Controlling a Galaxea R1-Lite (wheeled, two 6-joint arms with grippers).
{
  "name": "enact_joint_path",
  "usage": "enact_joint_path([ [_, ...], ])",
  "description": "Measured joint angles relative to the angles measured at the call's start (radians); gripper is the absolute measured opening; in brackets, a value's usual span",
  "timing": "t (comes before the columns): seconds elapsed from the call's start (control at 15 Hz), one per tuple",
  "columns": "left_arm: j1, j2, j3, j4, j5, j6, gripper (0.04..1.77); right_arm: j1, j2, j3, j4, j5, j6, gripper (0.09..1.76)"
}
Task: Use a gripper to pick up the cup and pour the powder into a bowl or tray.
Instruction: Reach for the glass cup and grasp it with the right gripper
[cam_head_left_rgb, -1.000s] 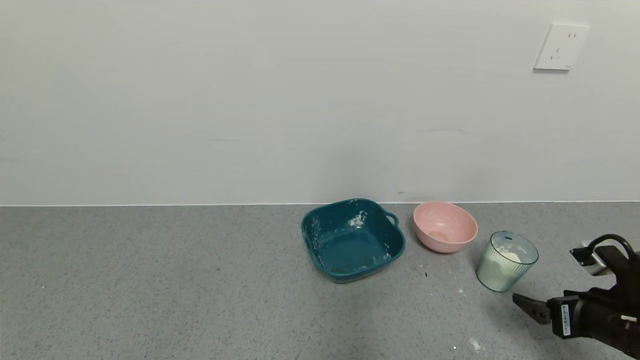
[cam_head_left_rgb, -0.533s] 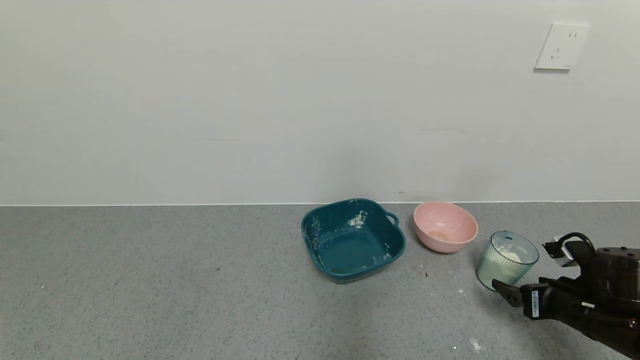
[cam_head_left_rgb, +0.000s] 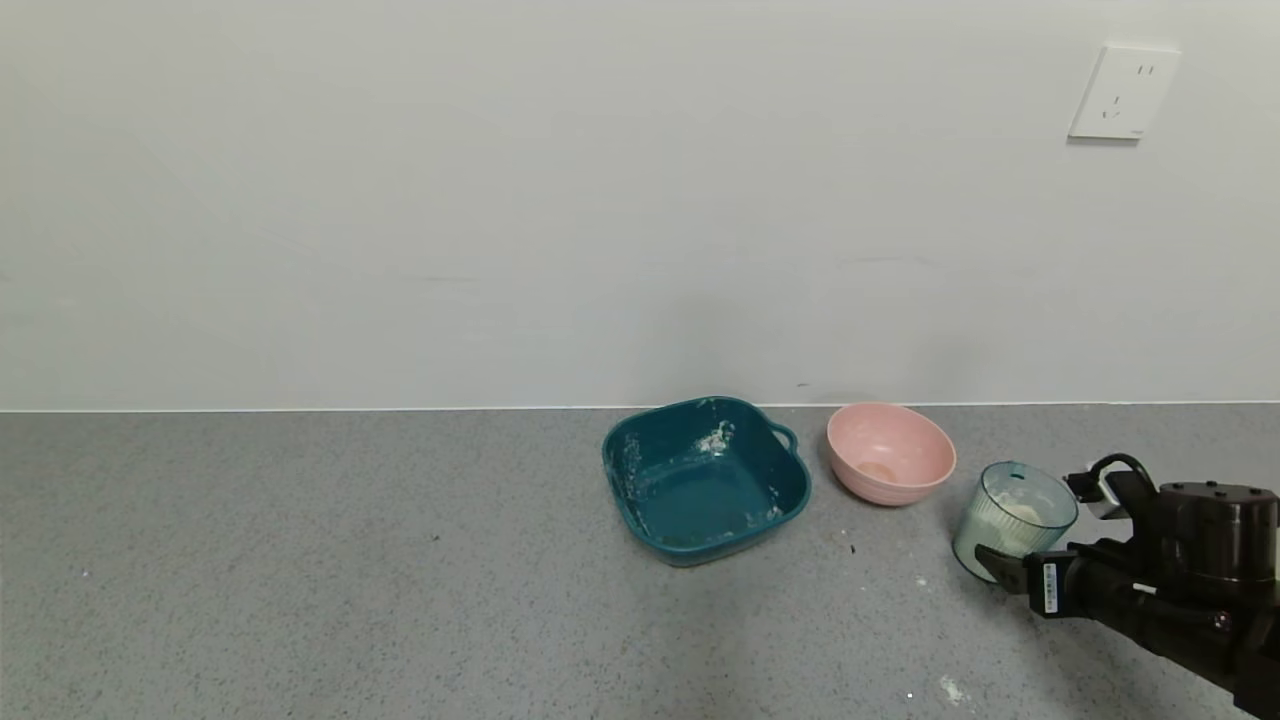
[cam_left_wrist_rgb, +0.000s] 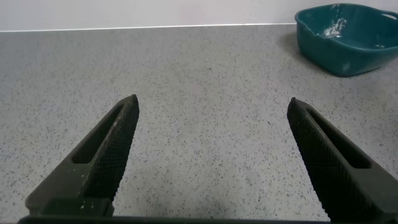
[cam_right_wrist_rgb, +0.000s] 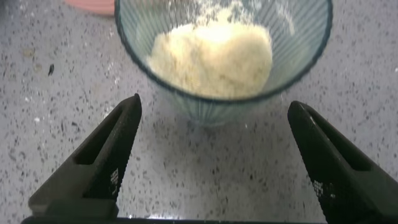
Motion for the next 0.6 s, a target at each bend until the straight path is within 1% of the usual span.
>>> enact_joint_path([
  [0.2,0.0,0.0,0.0,0.0,0.0,0.0,1.72,-0.001,0.03,-0.017,-0.061,0.0,-0.006,1.71],
  [0.6,0.0,0.0,0.0,0.0,0.0,0.001,1.72,0.0,0.119,-0.01,-0.189,-0.005,-0.015,1.71],
])
